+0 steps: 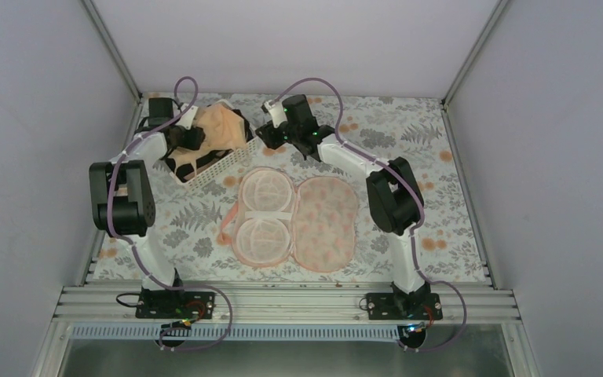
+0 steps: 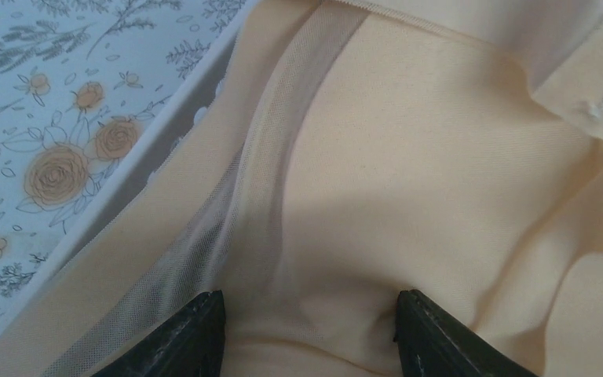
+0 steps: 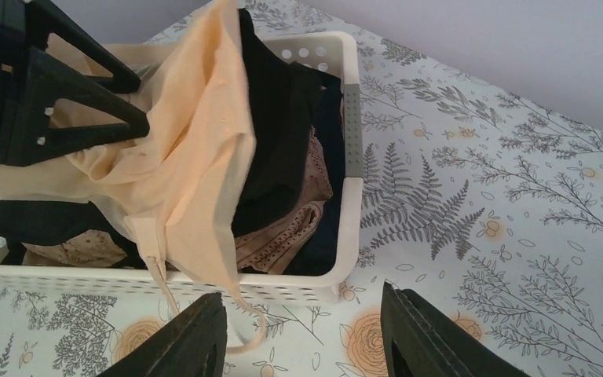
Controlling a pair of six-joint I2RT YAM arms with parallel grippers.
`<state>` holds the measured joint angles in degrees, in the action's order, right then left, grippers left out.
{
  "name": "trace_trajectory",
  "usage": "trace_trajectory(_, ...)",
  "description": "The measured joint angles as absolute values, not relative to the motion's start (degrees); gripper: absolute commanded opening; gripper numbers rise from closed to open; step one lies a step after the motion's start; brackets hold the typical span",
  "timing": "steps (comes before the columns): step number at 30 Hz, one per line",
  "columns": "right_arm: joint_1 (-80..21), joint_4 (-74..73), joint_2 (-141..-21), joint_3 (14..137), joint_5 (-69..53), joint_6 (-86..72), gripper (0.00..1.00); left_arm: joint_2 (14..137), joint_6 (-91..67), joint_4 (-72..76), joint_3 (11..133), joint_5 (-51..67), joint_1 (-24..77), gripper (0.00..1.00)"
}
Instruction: Unzip the laundry bag and remove the bra
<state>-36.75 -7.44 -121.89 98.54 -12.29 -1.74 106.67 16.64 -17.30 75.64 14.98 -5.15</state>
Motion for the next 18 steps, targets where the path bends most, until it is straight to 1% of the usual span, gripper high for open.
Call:
trace_trajectory(4,-36.8,-7.2,-121.8,98.0,-12.5,-1.8,0.53,107.3,15.8,-17.0,75.6,15.4,-5.5,0.60)
trace_trajectory(9,-37.1,-7.3,-121.4,97.3,-13.0,-2.0,0.53,103.8,14.6,-17.2,75.4,17.1,-5.6,0.66)
trace_trajectory(18,-37.1,-7.3,-117.4,95.3,-13.4,-2.2,0.57,96.5,14.3,-19.0,78.8,19.7,-5.7,0.69)
